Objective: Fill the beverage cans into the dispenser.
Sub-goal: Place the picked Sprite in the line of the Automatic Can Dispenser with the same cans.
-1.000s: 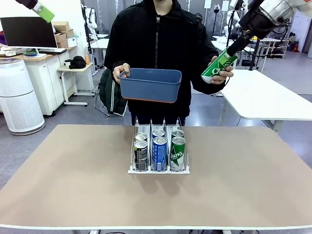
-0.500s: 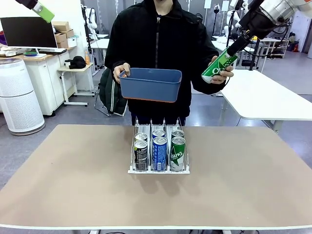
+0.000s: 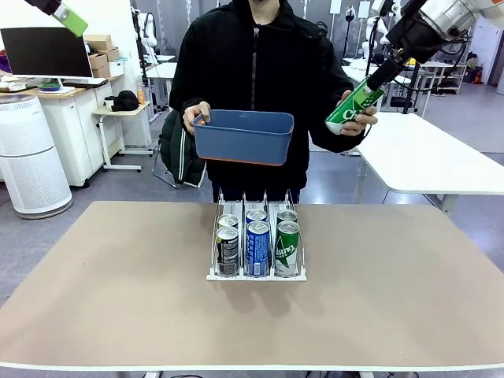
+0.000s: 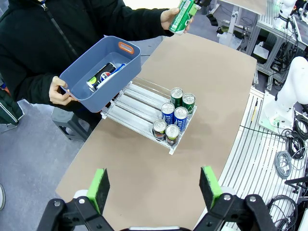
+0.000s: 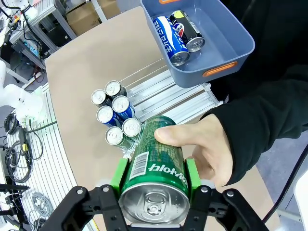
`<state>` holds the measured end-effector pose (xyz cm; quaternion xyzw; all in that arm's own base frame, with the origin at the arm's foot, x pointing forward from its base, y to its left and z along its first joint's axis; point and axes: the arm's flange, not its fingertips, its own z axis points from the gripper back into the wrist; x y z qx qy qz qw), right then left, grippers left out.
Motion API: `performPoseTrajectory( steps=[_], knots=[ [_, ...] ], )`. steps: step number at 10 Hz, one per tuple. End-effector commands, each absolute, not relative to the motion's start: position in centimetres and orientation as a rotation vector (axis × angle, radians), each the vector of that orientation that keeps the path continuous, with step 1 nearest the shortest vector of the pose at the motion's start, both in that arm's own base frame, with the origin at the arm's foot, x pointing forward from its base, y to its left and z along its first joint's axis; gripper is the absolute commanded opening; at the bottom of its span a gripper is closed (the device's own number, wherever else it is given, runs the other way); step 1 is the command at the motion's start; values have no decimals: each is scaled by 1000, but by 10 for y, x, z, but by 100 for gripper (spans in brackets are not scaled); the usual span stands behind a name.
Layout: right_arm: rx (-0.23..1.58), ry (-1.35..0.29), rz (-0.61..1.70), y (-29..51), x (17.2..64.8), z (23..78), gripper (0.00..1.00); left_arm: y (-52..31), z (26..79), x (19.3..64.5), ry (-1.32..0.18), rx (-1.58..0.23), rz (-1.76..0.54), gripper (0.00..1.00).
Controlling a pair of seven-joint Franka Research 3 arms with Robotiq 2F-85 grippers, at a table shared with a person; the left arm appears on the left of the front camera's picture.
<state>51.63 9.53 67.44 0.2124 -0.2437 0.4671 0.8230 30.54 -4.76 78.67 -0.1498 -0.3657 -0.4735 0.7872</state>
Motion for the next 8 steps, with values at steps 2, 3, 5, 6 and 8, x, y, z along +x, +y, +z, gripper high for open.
performPoseTrajectory(
  steps=[2,3,5,6,8],
  knots=[
    [452,-520,994,95,516,675,0,-47,785,306,-788,-316,-1018,100],
    [452,-520,994,95,516,675,0,-47,785,306,-788,-316,-1018,100],
    [452,-520,994,95,516,675,0,-47,785,306,-788,-316,-1018,100],
    [452,-520,994,95,516,675,0,-47,785,306,-788,-316,-1018,100],
    [452,-520,994,95,516,675,0,-47,785,306,-788,-316,-1018,100]
  ],
)
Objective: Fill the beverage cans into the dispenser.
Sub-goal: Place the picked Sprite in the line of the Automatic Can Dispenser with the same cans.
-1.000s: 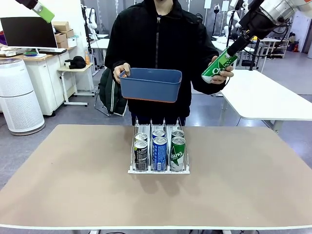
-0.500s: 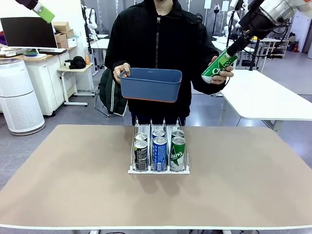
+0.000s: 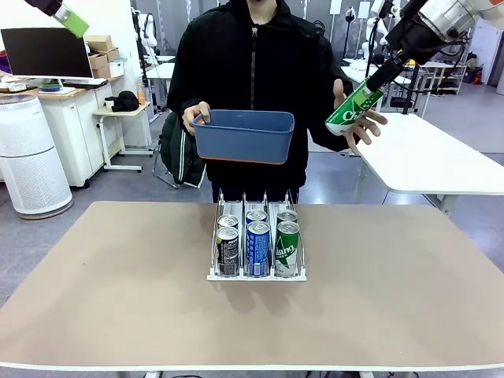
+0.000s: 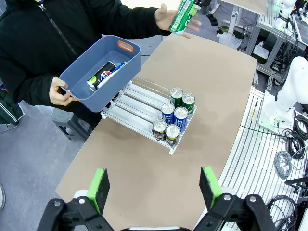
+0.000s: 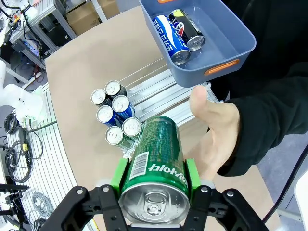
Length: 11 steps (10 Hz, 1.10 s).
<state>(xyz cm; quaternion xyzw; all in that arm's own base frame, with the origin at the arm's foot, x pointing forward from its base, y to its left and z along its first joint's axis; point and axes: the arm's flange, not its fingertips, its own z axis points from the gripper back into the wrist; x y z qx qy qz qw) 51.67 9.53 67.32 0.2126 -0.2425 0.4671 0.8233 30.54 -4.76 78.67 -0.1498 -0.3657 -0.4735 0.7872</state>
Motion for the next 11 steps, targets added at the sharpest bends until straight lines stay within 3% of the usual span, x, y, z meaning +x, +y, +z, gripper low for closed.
performPoseTrajectory(
  steps=[1,11],
  knots=[
    [452,-520,994,95,516,675,0,-47,785,306,-788,-316,-1018,100],
    [452,-520,994,95,516,675,0,-47,785,306,-788,-316,-1018,100]
  ],
)
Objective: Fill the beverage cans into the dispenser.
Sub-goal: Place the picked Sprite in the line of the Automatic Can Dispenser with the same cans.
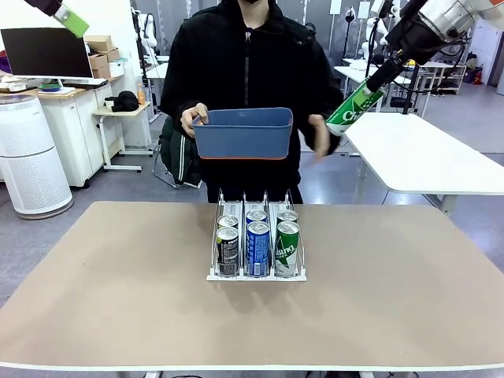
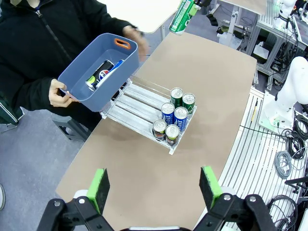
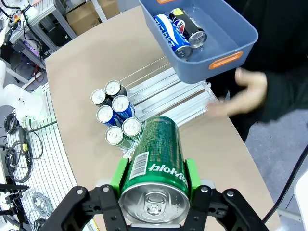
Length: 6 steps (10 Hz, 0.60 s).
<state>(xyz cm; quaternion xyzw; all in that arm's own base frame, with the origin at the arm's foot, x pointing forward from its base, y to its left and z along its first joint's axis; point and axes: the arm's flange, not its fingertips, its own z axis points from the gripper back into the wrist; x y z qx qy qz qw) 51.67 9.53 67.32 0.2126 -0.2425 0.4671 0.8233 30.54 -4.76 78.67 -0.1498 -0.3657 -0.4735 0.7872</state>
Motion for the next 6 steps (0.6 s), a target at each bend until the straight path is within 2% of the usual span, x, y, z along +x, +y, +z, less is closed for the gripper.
performPoseTrajectory(
  steps=[1,4,5,6],
  knots=[
    [452,-520,994,95,516,675,0,-47,785,306,-788,-316,-1018,100],
    [452,-520,994,95,516,675,0,-47,785,306,-788,-316,-1018,100],
    [452,-516,993,95,517,673,58,-47,785,306,-788,-316,-1018,100],
    [429,-495,1014,96,502,673,58,-47,785,306,-788,-316,-1018,100]
  ],
)
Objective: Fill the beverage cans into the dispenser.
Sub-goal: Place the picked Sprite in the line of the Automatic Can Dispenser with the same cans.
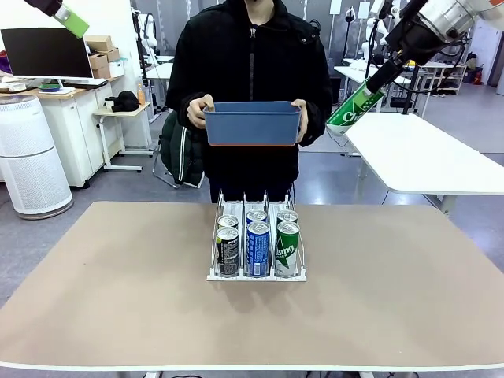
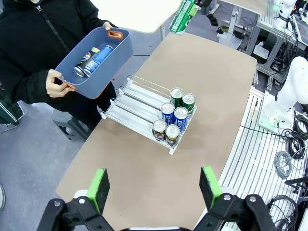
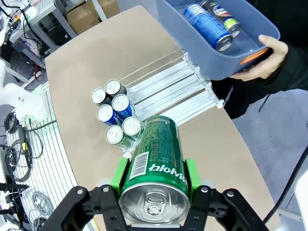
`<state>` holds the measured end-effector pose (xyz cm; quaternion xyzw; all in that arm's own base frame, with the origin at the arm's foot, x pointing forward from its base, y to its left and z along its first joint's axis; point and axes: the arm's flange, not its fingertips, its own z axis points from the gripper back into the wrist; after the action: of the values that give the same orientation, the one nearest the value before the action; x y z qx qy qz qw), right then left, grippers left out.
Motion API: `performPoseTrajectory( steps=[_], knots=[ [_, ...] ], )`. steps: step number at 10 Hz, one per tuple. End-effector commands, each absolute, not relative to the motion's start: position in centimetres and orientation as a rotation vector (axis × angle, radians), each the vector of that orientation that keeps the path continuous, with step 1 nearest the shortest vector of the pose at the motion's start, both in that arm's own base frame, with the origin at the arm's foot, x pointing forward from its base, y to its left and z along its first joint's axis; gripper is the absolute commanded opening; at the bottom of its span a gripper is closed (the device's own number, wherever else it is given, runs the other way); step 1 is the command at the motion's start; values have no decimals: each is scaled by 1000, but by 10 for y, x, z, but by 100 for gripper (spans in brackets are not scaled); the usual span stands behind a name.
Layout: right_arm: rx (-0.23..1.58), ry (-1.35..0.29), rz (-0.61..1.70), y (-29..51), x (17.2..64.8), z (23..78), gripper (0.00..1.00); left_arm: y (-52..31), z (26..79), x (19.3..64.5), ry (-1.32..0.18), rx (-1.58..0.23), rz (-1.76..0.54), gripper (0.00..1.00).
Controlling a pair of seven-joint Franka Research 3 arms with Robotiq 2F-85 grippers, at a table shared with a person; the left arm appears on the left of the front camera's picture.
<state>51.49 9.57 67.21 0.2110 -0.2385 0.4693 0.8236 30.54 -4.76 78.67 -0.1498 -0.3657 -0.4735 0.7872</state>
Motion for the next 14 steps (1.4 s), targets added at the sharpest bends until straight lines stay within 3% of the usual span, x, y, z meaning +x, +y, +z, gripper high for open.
performPoseTrajectory(
  steps=[1,4,8,14],
  knots=[
    [384,-476,1063,95,485,675,58,-47,785,306,-788,-316,-1018,100],
    [257,-417,1188,106,424,662,58,-47,785,306,-788,-316,-1018,100],
    [48,-355,1418,127,379,620,58,-47,785,306,-788,-316,-1018,100],
    [-58,-391,1504,182,372,528,58,-47,785,306,-788,-316,-1018,100]
  ],
)
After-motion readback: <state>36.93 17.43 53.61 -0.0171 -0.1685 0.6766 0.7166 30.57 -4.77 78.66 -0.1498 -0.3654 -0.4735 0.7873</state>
